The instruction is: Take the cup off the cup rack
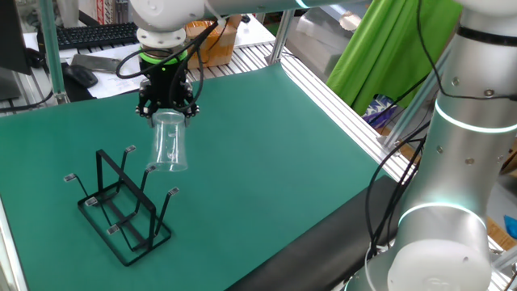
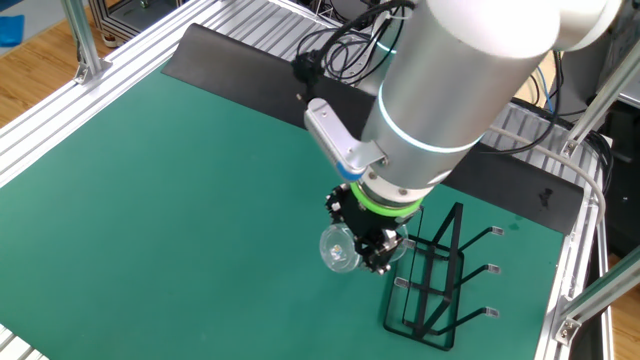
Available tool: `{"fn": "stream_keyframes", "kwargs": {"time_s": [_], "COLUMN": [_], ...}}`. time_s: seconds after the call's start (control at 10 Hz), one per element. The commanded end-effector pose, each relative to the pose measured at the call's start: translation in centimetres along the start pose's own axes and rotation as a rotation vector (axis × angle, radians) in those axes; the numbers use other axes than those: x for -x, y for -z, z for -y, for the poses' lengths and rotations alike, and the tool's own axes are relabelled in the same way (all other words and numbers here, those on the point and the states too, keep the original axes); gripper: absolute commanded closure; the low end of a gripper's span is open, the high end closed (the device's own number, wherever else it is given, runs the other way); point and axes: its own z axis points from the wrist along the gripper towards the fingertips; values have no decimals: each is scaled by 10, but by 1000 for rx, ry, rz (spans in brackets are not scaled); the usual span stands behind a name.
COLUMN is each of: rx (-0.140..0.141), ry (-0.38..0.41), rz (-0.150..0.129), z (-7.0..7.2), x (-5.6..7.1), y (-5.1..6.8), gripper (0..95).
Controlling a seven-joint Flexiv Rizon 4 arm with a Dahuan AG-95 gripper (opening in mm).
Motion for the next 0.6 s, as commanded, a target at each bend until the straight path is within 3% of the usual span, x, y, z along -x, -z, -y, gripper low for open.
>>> {"fn": "stream_keyframes", "kwargs": {"time_s": [0.1,0.6], "rx": [-2,-3], "ry": [5,25], "rz": [9,32], "z": [4,11], "x": [2,10], "y": [-2,-15], "gripper": [950,950]}}
